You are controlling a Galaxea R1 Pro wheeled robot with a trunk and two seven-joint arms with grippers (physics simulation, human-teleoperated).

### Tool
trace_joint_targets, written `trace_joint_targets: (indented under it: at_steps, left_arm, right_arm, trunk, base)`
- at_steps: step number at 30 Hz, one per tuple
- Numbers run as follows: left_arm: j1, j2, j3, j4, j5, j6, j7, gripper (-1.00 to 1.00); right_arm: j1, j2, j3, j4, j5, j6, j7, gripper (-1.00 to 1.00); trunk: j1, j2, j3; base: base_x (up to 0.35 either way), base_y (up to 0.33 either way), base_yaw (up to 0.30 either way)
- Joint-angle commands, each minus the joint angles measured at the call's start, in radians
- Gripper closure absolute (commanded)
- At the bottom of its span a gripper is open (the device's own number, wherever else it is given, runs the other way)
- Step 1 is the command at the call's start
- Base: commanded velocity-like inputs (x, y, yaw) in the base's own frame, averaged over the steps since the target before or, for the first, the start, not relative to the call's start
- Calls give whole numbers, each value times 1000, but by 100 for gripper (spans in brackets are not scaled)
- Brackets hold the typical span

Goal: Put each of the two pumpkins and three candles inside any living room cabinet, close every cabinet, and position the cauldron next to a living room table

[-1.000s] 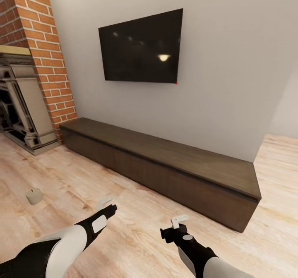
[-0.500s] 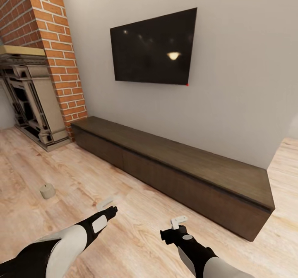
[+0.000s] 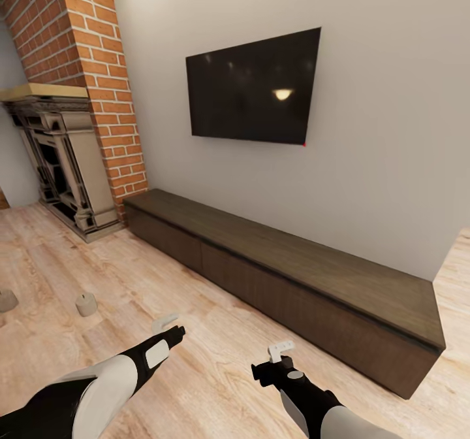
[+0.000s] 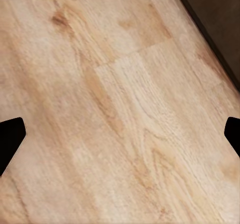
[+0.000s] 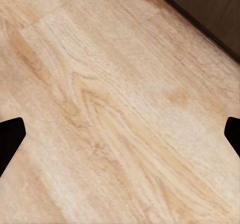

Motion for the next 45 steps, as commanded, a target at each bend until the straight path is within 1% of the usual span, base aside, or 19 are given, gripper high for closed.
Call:
trace_joint_targets:
  at_steps: [1,4,6,9,10,14,38,45]
  left_arm:
    - [-2,0,8,4,-2,-7,1,-100]
    - [-2,0,8,4,-2,-7,-1,-100]
    - [-2,0,8,4,-1,-7,-3,-100]
    - [-2,0,9,4,-1,-6,-4,-100]
    - [-2,0,9,4,-1,-6,-4,-100]
    - [-2,-1,9,4,-1,-6,-4,-100]
    - [-2,-2,11,8,0,-6,-5,-100]
    - [-2,-2,11,8,0,-6,-5,-100]
  right_arm:
    - [-1,0,8,0,-11,1,-2,-100]
    - [-1,1,11,1,-10,1,-1,-100]
    - [-1,1,27,1,-9,1,-2,-100]
    - [0,1,70,2,-10,1,-3,-100]
    - [0,1,79,2,-10,1,-2,-100]
    - [0,1,91,2,-10,1,-2,-100]
    - [0,1,96,2,-11,1,-3,-100]
    - [0,0,95,2,-11,2,-3,-100]
  trunk:
    - [-4,7,4]
    - [-16,28,17]
    - [-23,42,27]
    - [-35,63,40]
    - [-39,70,45]
    - [-54,98,63]
    - [-146,266,172]
    - [-173,315,196]
  base:
    - [0,0,121]
    - [0,0,121]
    - [0,0,121]
    - [0,0,122]
    - [0,0,122]
    - [0,0,123]
    - [0,0,158]
    - [0,0,39]
